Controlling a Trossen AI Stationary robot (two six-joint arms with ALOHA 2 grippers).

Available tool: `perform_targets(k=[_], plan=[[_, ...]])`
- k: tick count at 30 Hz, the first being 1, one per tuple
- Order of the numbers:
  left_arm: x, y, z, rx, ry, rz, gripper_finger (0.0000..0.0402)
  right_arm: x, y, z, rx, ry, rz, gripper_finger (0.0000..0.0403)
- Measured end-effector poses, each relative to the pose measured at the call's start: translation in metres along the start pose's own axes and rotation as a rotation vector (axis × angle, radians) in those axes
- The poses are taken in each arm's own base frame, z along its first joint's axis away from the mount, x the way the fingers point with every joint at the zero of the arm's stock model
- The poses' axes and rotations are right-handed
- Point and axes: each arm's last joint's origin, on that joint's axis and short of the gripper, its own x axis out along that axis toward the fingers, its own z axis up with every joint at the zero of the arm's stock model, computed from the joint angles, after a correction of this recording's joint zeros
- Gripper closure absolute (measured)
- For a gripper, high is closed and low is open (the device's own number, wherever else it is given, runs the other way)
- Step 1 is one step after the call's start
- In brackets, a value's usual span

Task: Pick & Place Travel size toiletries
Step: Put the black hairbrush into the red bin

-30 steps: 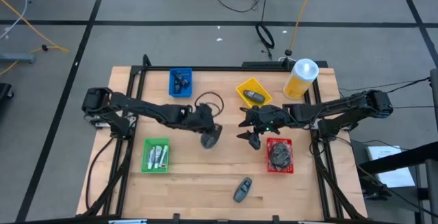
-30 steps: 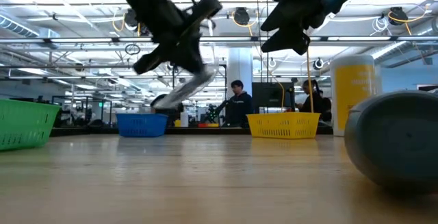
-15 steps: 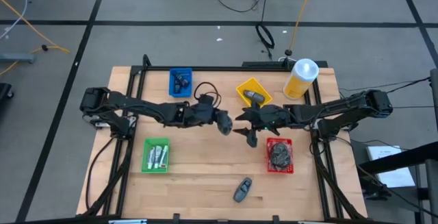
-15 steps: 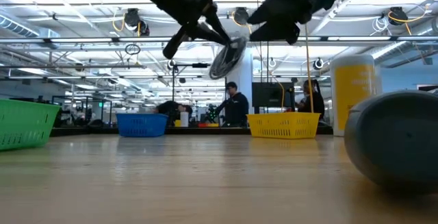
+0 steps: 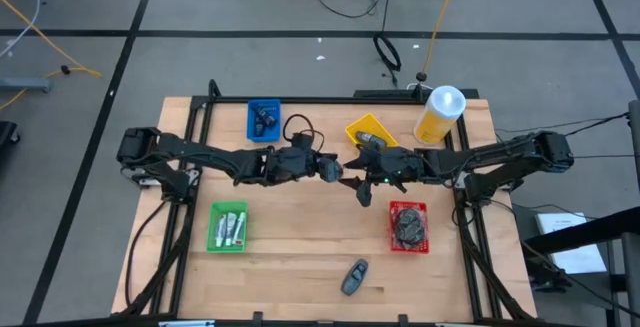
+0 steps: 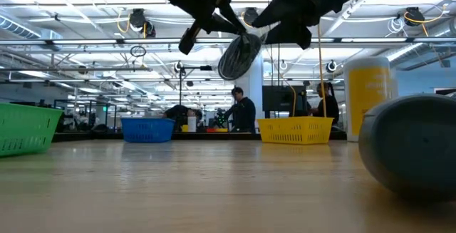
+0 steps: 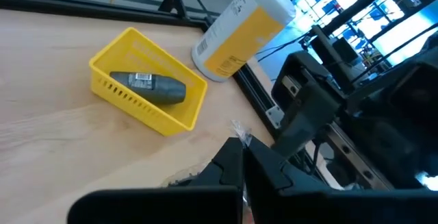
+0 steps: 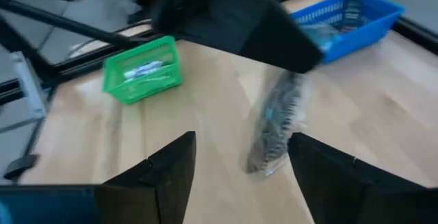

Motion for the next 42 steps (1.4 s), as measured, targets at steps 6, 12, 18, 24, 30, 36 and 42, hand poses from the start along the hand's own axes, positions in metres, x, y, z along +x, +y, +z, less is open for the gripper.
perform_targets(k=[6,12,18,24,30,36,42], plan=[[0.0,-0.001,0.0,-0.001,0.0,-0.004,0.04,0.0,-0.003,-0.002,0.02,0.009,-0.07,0.0217],[0.0,-0.001,0.0,-0.006,-0.003,-0.013,0.04,0.0,-0.005,-0.003,0.047,0.015,-0.097,0.0281],[0.0,-0.002,0.0,0.001,-0.005,-0.015,0.0398,0.0,-0.005,-0.004,0.063,0.019,-0.097,0.0381],[0.0,-0.002,0.0,0.025,0.002,-0.021,0.0397,0.0,-0.005,-0.004,0.066,0.03,-0.071,0.0397],[0.0,-0.001,0.001,0.095,-0.001,-0.02,0.0394,0.0,-0.005,-0.004,0.064,0.03,-0.072,0.0401],[0.0,-0.002,0.001,0.179,0.006,-0.026,0.0343,0.0,-0.006,-0.006,0.06,0.052,-0.081,0.0402],[0.0,-0.001,0.0,0.26,0.025,-0.028,0.025,-0.013,-0.009,-0.01,0.06,0.124,-0.111,0.0402]])
